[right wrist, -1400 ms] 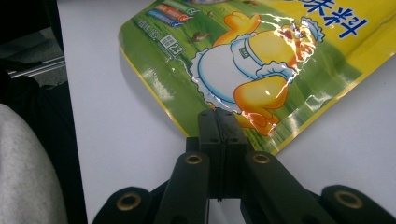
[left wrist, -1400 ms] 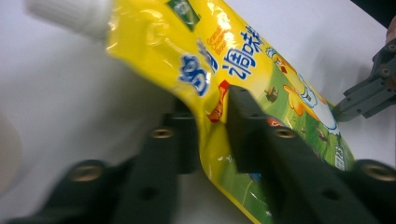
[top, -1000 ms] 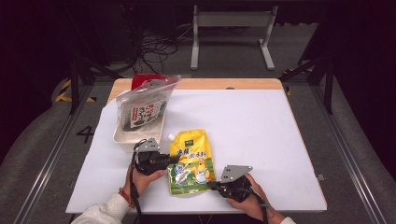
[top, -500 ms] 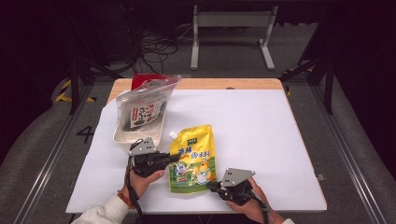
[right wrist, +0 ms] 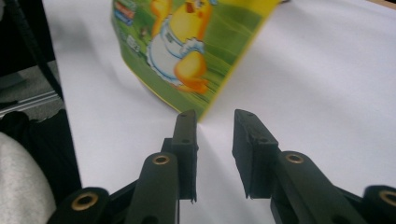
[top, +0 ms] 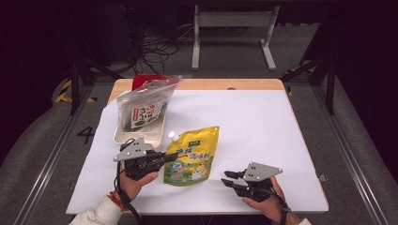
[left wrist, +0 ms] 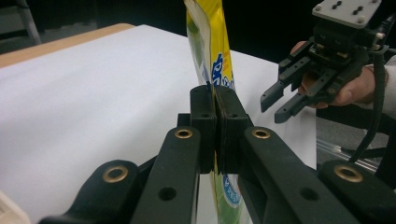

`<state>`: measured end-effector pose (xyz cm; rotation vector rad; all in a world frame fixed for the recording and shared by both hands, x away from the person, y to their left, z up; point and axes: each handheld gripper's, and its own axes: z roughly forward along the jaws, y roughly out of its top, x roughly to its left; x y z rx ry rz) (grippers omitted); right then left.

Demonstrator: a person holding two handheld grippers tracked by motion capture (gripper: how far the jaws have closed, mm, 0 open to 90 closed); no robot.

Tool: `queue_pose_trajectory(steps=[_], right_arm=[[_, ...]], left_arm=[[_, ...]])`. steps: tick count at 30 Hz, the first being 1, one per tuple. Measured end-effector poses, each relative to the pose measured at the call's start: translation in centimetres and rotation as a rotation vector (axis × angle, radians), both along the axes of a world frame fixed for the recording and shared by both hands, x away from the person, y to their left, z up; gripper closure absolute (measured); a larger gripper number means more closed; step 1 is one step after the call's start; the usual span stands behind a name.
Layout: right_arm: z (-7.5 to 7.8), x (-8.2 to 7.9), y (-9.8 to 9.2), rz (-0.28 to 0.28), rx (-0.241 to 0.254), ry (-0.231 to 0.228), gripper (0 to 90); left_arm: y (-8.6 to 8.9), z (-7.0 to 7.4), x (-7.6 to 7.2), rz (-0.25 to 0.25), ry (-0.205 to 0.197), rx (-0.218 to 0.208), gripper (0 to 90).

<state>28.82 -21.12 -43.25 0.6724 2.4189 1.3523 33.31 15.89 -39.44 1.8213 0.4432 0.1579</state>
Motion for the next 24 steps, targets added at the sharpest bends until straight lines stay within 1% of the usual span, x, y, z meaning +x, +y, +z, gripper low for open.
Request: queue_pose_trajectory(steps=[1,2,5,6,7,8,10,11,12,16,17,19,20,24], right_arm=[[0.0,0.1,-0.2,-0.012,0.003,-0.001,68.2],[0.1,0.3,-0.4,-0.024,0.009,0.005,67.7],[0.0,0.5,-0.6,-0.036,0.011,0.007,65.8],[0.0,0.6,-0.7,-0.044,0.014,0.010,65.5],[-0.1,0.8,-0.8,-0.050,0.014,0.012,64.6],[-0.1,0.8,-0.8,-0.052,0.013,0.014,64.6],[-0.1,0.8,-0.8,-0.054,0.012,0.014,64.3],[-0.1,0.9,-0.8,-0.063,0.009,0.017,63.6],[-0.1,0.9,-0.8,-0.063,0.009,0.017,63.6],[-0.1,1.1,-0.9,-0.066,0.012,0.017,63.7],[-0.1,1.1,-0.9,-0.068,0.011,0.016,63.3],[-0.1,1.2,-1.0,-0.076,0.014,0.021,63.1],[-0.2,1.2,-1.0,-0.077,0.013,0.022,63.4],[-0.1,1.2,-1.0,-0.080,0.011,0.022,63.0]], left_arm=[[0.0,0.2,-0.2,-0.002,-0.002,0.002,87.6],[0.1,0.3,-0.2,-0.010,-0.023,0.010,87.6],[0.2,0.6,-0.3,-0.003,-0.030,0.014,87.6],[0.3,0.8,-0.3,-0.008,-0.038,0.008,87.6],[0.5,1.1,-0.3,-0.001,-0.054,0.011,87.7],[0.7,1.2,-0.3,-0.004,-0.054,0.004,87.6],[0.8,1.3,-0.4,-0.003,-0.056,0.005,87.6],[1.1,1.6,-0.4,-0.002,-0.068,0.014,87.7],[1.1,1.6,-0.4,-0.002,-0.068,0.014,87.7],[1.9,2.1,-0.3,0.011,-0.082,-0.005,87.7],[2.2,2.3,-0.4,0.011,-0.084,-0.015,87.7],[2.5,2.7,-0.5,0.020,-0.102,-0.010,87.7],[2.7,2.8,-0.5,0.020,-0.103,-0.013,87.7],[3.9,3.8,-0.8,0.047,-0.125,-0.037,87.7]])
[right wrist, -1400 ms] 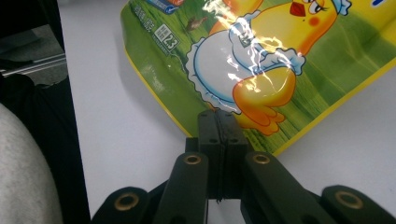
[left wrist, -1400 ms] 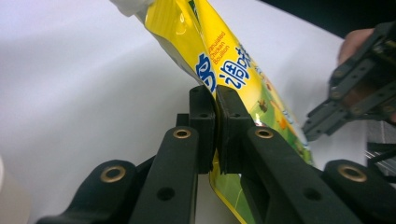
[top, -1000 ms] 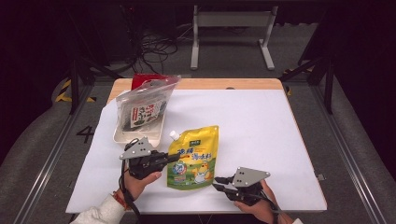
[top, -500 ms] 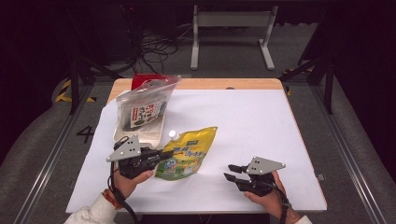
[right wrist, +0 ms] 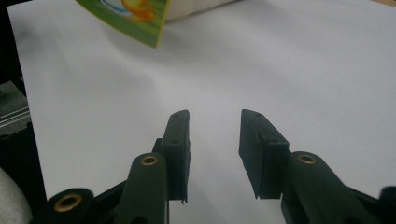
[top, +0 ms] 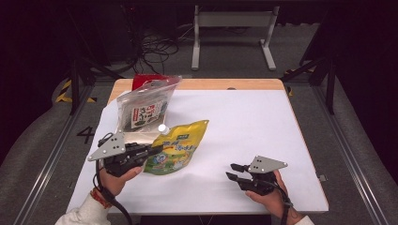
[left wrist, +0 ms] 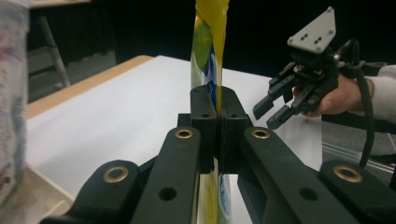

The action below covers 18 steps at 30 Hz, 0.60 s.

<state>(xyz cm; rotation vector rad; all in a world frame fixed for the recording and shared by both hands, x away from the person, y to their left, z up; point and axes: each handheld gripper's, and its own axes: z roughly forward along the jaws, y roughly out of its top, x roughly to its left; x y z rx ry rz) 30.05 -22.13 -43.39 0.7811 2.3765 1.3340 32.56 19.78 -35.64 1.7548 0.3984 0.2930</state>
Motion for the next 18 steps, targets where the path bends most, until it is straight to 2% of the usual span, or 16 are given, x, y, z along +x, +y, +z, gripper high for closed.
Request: queue_pose_trajectory(steps=[5,11,16,18], right_arm=[[0.1,0.2,0.2,0.007,0.004,0.002,63.3],[0.0,0.3,0.3,0.012,0.002,0.005,62.5],[-0.2,0.2,0.3,0.013,-0.001,0.008,60.5],[-0.3,0.1,0.3,0.012,-0.010,0.008,60.0]], left_arm=[[1.6,1.3,0.0,0.030,-0.036,-0.022,87.7],[4.0,2.2,1.0,0.082,-0.075,-0.052,87.7],[5.9,2.5,1.7,0.123,-0.078,-0.062,87.7],[6.7,2.5,2.2,0.137,-0.077,-0.080,87.6]])
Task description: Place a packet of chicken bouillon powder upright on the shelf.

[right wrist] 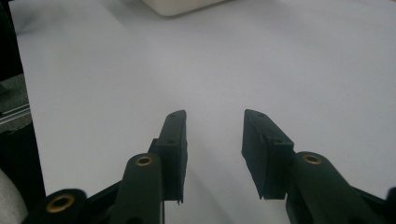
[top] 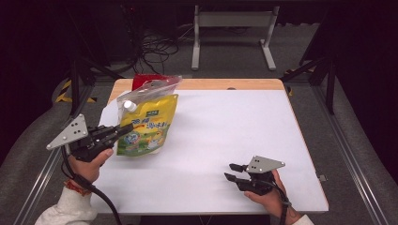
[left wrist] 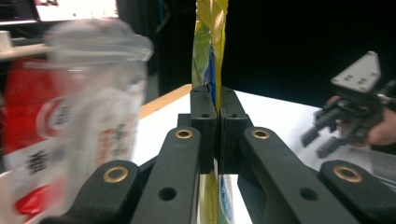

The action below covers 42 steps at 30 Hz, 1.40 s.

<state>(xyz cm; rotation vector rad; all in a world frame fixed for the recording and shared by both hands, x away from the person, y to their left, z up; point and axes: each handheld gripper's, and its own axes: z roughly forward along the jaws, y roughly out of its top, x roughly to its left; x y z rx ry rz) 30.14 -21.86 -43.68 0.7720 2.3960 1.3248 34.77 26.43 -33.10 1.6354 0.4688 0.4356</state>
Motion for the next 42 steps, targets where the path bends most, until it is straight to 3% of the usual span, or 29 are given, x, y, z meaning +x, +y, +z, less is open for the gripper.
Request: queue_pose_trajectory(steps=[2,5,8,14,19,21,26,31,35,38,42], right_arm=[[-0.1,0.0,-0.1,-0.005,-0.003,0.003,59.6],[-0.1,-0.1,-0.1,-0.011,0.000,0.003,59.2],[-0.3,-0.1,0.1,-0.008,-0.009,0.008,58.9],[-0.6,0.0,0.2,-0.001,-0.019,0.022,58.5],[-0.8,0.1,0.2,-0.002,-0.023,0.027,58.0],[-0.8,0.1,0.2,-0.001,-0.022,0.028,58.0],[-0.7,-0.4,0.4,0.012,-0.030,0.010,57.6],[-0.8,-0.3,0.5,0.013,-0.042,0.013,57.5],[-0.9,-0.3,0.5,0.011,-0.041,0.018,57.0],[-0.8,-0.3,0.6,0.014,-0.044,0.017,56.7],[-0.8,-0.4,0.8,0.024,-0.043,0.015,56.8]], left_arm=[[0.4,0.0,0.4,0.017,-0.005,0.001,87.7],[0.8,0.1,1.1,0.015,-0.007,-0.033,87.7],[0.8,0.0,1.7,0.030,-0.009,-0.016,87.7],[1.1,-0.4,3.1,0.044,-0.007,-0.061,87.7],[0.6,0.2,3.7,0.035,-0.030,-0.072,87.7],[0.3,0.4,3.8,0.041,-0.038,-0.054,87.7],[0.3,-0.6,4.4,0.026,-0.007,-0.067,87.7],[0.7,-0.9,4.2,0.004,-0.012,-0.089,87.7],[0.5,-1.7,4.4,-0.013,0.006,-0.087,87.6],[0.1,-2.8,4.9,-0.014,0.032,-0.070,87.6],[-0.5,-4.2,5.5,0.027,0.066,0.028,87.5]])
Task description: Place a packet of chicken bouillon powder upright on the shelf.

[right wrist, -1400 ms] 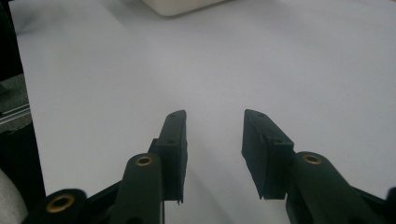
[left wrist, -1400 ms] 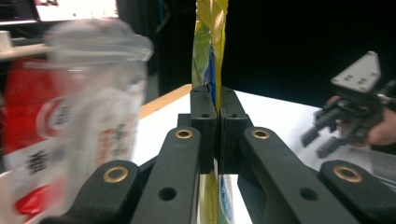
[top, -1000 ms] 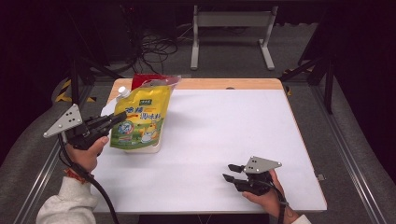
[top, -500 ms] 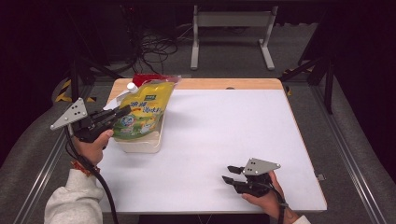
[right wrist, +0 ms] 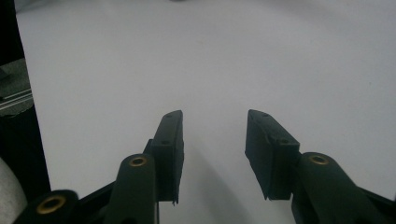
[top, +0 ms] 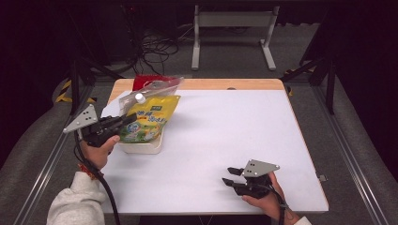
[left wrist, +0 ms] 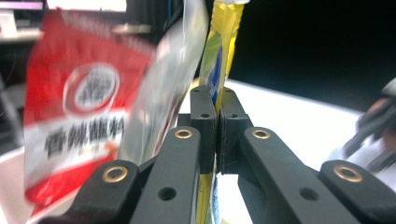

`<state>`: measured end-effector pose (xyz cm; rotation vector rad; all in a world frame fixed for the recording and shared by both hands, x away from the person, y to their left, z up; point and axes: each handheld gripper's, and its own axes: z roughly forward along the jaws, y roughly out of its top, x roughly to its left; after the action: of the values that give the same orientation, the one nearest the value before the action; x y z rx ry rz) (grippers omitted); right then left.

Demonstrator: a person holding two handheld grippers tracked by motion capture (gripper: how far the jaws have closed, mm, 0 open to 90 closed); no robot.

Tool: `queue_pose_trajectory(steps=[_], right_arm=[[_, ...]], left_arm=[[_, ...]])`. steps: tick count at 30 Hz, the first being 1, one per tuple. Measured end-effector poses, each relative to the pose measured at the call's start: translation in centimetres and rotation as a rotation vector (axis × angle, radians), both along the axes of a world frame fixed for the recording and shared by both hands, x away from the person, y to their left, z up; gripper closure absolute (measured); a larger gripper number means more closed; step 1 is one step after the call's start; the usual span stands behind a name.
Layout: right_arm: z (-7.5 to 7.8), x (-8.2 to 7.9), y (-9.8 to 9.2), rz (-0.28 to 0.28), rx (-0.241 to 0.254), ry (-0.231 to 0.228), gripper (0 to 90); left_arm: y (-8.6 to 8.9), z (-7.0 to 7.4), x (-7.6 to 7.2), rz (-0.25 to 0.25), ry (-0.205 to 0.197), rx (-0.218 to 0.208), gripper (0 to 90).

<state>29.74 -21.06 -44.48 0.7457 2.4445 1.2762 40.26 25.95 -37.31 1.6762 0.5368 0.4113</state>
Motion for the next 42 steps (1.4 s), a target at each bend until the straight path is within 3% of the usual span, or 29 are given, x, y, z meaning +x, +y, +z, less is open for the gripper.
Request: queue_pose_trajectory(steps=[1,3,6,11,17,19,24,27,34,42], right_arm=[[0.0,0.0,0.0,0.002,-0.002,-0.002,56.8],[0.0,0.0,0.0,0.005,-0.002,-0.002,56.8],[0.0,0.0,0.0,0.005,0.000,0.000,56.5],[0.0,0.0,-0.1,0.004,0.001,0.004,56.5],[-0.1,0.1,-0.1,0.007,-0.006,0.006,56.1],[-0.1,0.1,-0.1,0.006,-0.009,0.010,56.0],[-0.1,0.1,-0.1,0.016,-0.009,0.015,56.1],[-0.1,0.1,0.0,0.018,-0.012,0.012,55.8],[-0.1,0.1,0.2,0.020,-0.006,0.016,55.0],[0.1,0.2,-0.1,-0.004,0.015,0.002,55.3]], left_arm=[[-0.1,-0.5,0.2,0.012,0.010,0.016,87.4],[0.5,-1.0,0.5,0.019,0.028,-0.015,87.3],[0.8,-1.1,0.5,0.017,0.025,-0.016,86.9],[0.7,-1.5,-0.1,0.071,0.011,0.098,81.3],[1.6,-1.7,-1.0,0.102,0.013,0.123,74.4],[2.3,-1.8,-1.3,0.107,0.026,0.166,75.1],[2.9,-2.6,-1.4,0.083,0.069,0.188,80.0],[2.7,-2.8,-1.5,0.090,0.081,0.238,81.5],[3.2,-3.4,-1.3,0.093,0.113,0.219,81.8],[3.3,-3.6,-1.2,0.100,0.119,0.208,81.8]])
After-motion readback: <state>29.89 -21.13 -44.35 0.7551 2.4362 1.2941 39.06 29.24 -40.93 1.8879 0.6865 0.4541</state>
